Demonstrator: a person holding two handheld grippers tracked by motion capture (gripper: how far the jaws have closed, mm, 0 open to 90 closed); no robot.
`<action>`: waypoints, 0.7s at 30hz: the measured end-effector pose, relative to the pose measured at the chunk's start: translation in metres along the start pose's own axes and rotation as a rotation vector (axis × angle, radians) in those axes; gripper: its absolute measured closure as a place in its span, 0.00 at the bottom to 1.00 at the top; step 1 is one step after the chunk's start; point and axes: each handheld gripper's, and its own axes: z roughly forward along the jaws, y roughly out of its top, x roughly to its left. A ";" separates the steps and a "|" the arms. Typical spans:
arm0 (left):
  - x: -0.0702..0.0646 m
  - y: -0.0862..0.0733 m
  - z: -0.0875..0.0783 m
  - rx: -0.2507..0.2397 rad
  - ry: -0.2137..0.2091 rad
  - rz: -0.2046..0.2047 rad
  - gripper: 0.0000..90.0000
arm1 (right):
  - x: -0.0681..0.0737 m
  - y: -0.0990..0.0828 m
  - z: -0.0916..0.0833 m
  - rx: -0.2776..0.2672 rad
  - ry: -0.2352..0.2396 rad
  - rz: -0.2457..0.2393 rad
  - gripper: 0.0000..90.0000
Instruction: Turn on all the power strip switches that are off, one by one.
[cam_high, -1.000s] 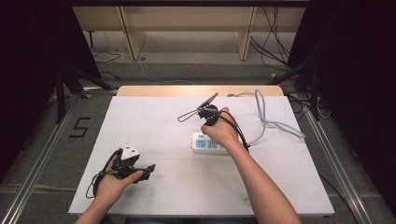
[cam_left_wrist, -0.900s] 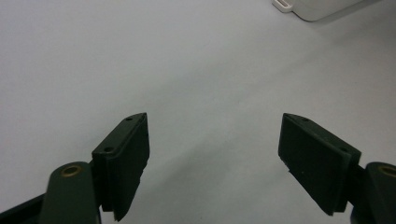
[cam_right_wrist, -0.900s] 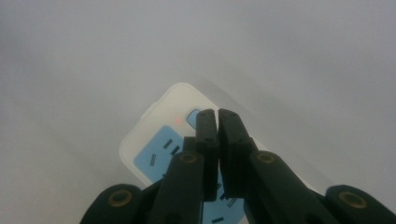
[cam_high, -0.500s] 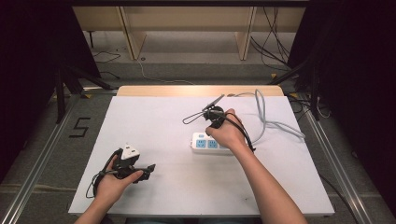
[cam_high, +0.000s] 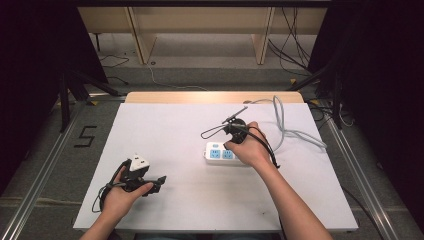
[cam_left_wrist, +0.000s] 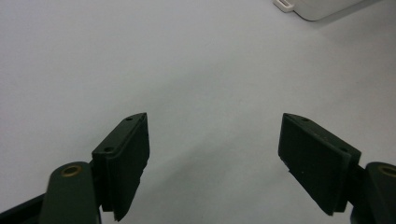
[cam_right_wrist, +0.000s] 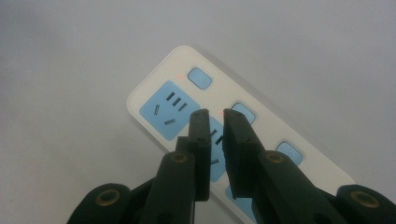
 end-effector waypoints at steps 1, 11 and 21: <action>0.000 0.000 0.000 0.000 0.000 0.000 0.27 | 0.000 -0.002 -0.001 -0.003 0.003 0.005 0.90; 0.000 0.000 0.000 0.005 0.002 0.005 0.27 | -0.005 -0.033 -0.011 -0.041 0.016 0.025 0.83; 0.000 0.000 0.000 0.008 0.003 0.001 0.27 | -0.015 -0.066 -0.018 -0.103 0.030 0.064 0.74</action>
